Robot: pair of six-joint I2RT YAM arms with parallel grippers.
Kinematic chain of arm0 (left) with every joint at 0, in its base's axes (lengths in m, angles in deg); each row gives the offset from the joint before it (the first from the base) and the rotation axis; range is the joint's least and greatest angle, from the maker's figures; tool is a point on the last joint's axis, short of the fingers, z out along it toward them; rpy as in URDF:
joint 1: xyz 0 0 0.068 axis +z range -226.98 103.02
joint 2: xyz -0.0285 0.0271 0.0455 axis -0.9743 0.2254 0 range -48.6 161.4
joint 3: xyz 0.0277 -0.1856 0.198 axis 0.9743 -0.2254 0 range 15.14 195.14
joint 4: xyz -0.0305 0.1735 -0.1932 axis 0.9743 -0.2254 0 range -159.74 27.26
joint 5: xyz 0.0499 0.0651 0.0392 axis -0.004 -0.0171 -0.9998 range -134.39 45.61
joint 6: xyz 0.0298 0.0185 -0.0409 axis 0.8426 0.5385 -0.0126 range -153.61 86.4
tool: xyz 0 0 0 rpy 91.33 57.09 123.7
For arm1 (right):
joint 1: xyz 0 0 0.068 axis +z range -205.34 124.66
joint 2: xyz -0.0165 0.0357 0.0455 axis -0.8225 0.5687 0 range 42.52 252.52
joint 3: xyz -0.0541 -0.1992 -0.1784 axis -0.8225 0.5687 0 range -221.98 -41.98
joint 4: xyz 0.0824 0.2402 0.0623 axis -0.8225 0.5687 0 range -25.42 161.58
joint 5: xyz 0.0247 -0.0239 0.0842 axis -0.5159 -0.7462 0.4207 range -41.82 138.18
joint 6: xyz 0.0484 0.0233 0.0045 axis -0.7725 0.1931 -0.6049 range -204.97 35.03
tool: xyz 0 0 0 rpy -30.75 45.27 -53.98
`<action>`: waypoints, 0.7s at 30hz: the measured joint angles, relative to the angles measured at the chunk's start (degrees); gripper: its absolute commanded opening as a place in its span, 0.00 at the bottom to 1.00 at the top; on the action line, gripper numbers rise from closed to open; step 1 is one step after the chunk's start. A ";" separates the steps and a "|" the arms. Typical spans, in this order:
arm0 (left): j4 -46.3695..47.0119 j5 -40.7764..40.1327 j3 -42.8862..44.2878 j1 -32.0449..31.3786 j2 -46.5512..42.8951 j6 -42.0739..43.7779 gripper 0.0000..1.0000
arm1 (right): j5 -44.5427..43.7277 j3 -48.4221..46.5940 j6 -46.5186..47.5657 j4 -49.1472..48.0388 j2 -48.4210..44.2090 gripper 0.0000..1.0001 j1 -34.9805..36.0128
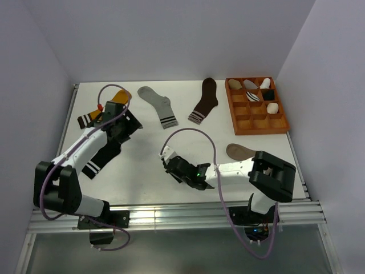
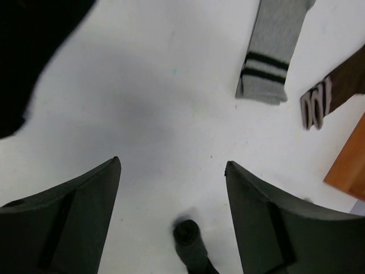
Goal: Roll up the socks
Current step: Pick up the sock at the center of the board, then place the sock in the storage box.
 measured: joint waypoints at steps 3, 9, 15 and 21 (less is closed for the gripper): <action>-1.22 -0.87 -0.07 3.63 -4.52 1.57 0.87 | 0.07 0.28 -0.96 3.54 -3.91 0.00 -2.56; -2.69 -5.77 -1.88 8.44 -19.96 6.56 0.96 | -1.14 -1.44 -3.15 10.01 -13.49 0.00 -13.79; -3.43 -11.28 -6.23 8.94 -34.29 11.63 0.98 | -2.36 -8.90 -6.05 18.64 -16.37 0.00 -26.91; -4.83 -16.50 -11.78 8.94 -41.94 15.50 0.98 | -2.89 -15.13 -8.76 25.90 -15.72 0.00 -41.38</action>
